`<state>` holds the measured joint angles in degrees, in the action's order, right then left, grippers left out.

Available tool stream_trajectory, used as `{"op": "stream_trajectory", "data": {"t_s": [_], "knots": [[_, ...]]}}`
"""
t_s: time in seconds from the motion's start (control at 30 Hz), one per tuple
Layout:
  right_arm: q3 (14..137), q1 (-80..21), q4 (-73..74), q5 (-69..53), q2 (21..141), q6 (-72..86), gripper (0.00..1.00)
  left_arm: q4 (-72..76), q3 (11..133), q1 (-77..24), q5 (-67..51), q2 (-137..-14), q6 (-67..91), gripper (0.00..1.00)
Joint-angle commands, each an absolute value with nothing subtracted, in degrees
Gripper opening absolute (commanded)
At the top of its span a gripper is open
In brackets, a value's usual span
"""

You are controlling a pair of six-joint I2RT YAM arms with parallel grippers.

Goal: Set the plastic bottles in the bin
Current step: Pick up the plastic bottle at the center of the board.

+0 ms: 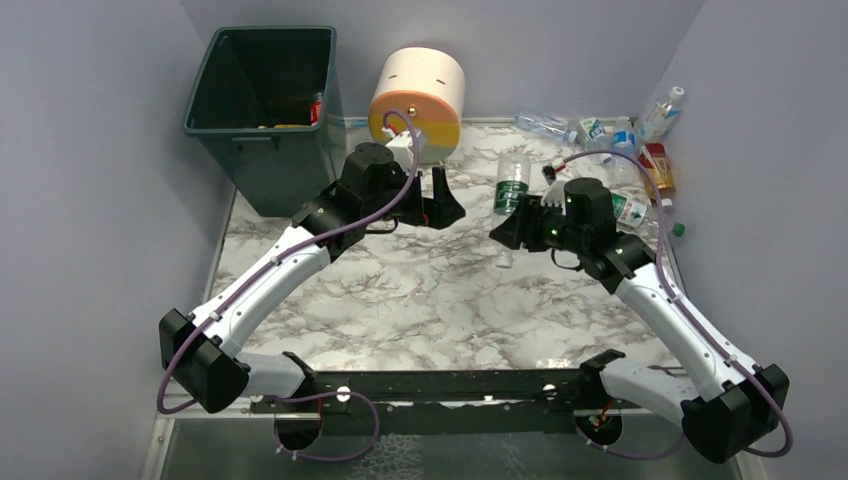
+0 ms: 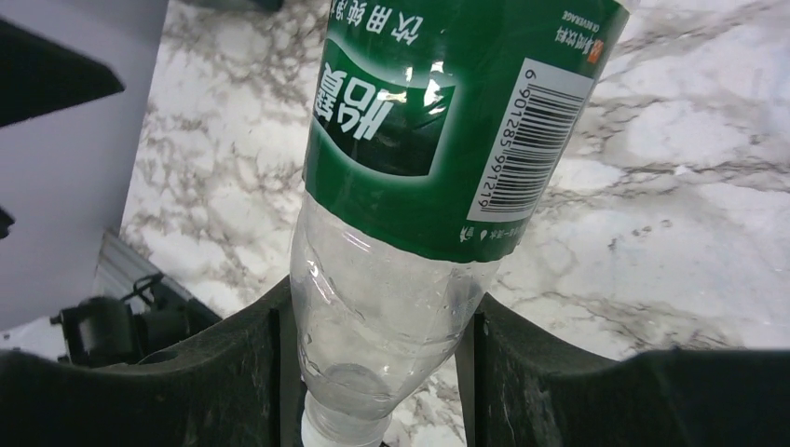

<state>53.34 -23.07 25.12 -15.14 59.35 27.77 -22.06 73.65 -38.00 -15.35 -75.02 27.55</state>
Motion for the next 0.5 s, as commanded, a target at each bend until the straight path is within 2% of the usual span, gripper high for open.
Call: {"op": "stream_trajectory", "data": {"t_s": [0.0, 0.33, 0.47], "knots": [[53.4, -28.5, 23.9, -15.6, 59.4, 25.5, 0.48, -18.6, 71.7, -37.0, -19.4, -72.6, 31.0, 0.99], [54.7, -47.1, 21.0, -4.5, 63.9, 27.0, 0.48, -14.2, 68.1, -32.0, -28.3, -71.1, 37.6, 0.99], [54.2, -50.1, 19.9, -2.0, 63.9, 28.7, 0.48, -10.9, 65.2, -27.8, -32.9, -69.0, 40.7, 0.99]]}}
